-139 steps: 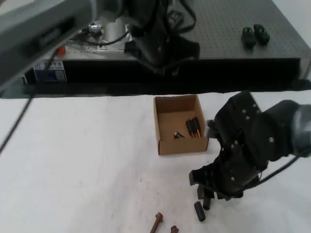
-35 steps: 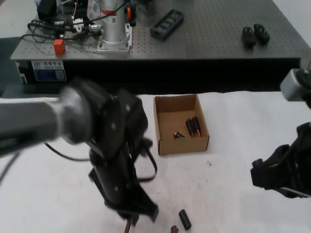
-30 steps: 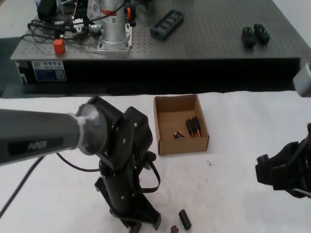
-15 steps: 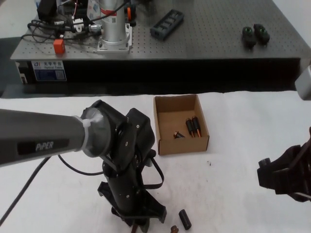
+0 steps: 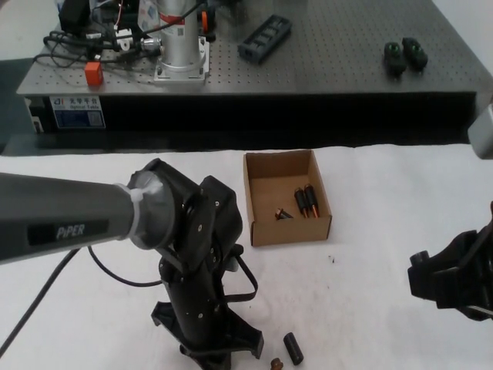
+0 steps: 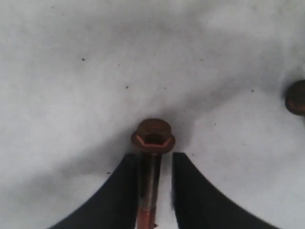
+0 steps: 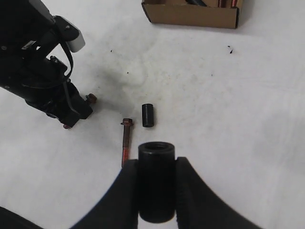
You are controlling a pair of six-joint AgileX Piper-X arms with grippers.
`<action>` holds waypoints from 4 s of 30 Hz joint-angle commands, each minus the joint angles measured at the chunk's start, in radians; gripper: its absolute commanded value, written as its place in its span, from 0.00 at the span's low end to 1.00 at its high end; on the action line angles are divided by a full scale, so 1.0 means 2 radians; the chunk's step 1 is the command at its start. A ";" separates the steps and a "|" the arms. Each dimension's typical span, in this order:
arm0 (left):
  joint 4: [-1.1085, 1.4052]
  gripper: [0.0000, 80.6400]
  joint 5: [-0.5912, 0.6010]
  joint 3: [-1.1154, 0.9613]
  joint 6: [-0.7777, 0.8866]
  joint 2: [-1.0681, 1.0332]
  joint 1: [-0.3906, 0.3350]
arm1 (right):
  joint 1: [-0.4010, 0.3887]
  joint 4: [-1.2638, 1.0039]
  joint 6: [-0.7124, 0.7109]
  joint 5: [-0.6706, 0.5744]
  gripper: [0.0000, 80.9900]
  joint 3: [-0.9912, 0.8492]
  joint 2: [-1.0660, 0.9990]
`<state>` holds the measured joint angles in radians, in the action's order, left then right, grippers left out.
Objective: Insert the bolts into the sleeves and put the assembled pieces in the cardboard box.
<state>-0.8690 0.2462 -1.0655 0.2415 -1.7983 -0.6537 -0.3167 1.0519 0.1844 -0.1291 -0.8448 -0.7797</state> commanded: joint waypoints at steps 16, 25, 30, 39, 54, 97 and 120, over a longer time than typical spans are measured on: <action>0.131 0.01 0.043 0.010 0.020 0.124 0.000 | 0.000 0.009 -0.036 -0.047 0.03 -0.002 0.042; 0.398 0.01 0.215 0.093 0.140 0.287 0.001 | 0.000 -0.107 0.003 -0.262 0.03 0.065 0.038; 0.502 0.01 0.244 0.111 0.220 0.298 0.001 | 0.000 -0.244 0.068 -0.307 0.03 0.098 0.018; 0.528 0.01 0.249 0.111 0.246 0.298 0.001 | -0.033 -0.361 0.082 -0.298 0.03 0.095 -0.047; 0.525 0.01 0.219 0.111 0.244 0.298 0.001 | -0.035 -0.376 0.080 -0.223 0.03 0.095 0.003; 0.525 0.19 0.324 0.111 0.223 0.298 0.001 | -0.035 -0.473 0.076 -0.182 0.03 0.095 -0.026; 0.277 0.43 0.013 0.111 0.156 0.298 0.001 | 0.023 -0.407 -0.007 0.041 0.03 -0.165 -0.466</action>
<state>-0.3268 0.2890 -0.8414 0.5575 -1.2056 -0.6483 -0.2680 0.2454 0.1821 -0.0745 -1.1706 -1.7299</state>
